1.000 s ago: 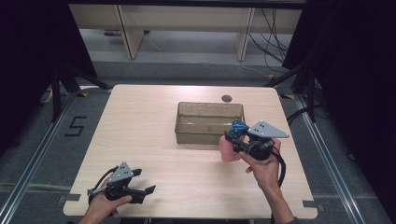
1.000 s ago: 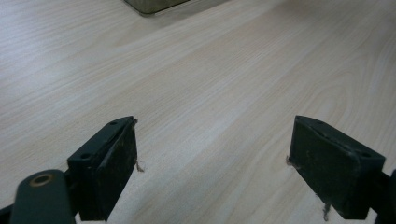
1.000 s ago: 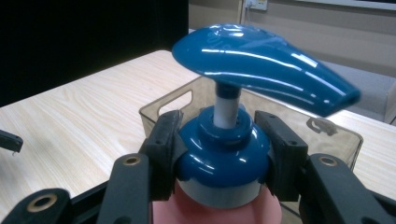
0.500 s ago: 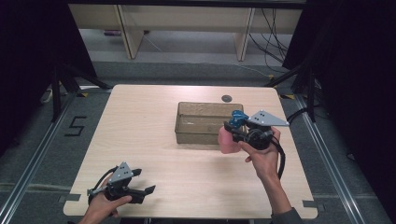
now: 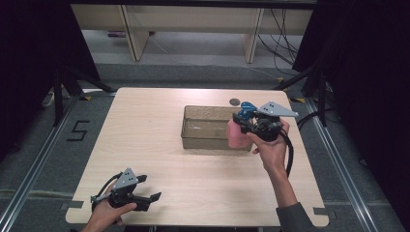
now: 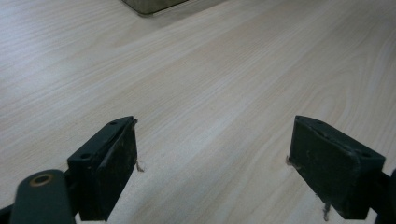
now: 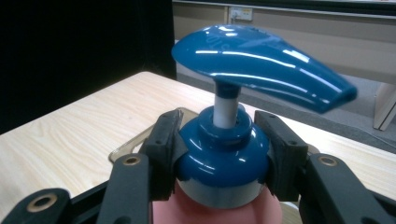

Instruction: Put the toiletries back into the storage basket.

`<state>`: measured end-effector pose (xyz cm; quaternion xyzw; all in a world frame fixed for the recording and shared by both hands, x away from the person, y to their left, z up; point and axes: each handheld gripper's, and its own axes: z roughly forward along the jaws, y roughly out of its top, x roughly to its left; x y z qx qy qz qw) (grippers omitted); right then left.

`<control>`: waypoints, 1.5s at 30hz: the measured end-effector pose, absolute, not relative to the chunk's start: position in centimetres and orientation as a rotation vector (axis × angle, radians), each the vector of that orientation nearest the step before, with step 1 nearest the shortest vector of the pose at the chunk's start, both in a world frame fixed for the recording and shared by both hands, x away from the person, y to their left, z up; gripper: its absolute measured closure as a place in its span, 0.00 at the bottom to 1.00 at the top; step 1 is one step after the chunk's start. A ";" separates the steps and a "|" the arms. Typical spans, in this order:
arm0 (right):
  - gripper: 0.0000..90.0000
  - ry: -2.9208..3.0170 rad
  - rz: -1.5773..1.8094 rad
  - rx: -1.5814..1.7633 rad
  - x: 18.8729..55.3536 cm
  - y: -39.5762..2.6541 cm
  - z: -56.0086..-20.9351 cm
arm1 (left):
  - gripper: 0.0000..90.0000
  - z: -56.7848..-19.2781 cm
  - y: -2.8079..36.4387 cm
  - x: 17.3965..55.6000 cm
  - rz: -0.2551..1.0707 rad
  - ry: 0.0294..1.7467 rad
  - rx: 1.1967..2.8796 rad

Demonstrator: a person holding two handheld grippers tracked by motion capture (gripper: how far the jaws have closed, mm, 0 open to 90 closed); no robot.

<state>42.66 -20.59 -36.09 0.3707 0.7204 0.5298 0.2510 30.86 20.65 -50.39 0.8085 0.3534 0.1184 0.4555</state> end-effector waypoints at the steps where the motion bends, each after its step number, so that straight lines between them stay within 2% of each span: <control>1: 0.59 1.960 1.442 1.009 42.7 -20.6 -36.1 | 0.16 -50.4 20.7 30.9 0.292 0.872 1.994; 13: 0.59 1.923 1.429 1.060 44.7 -21.3 -36.1 | 0.16 -50.3 20.6 30.9 0.302 0.872 2.006; 26: 0.59 1.901 1.392 1.103 47.4 -21.5 -37.6 | 0.16 -50.3 20.5 30.8 0.282 0.869 1.991; 45: 0.59 1.914 1.362 1.160 49.0 -21.4 -39.7 | 0.16 -50.4 20.3 30.7 0.293 0.852 1.980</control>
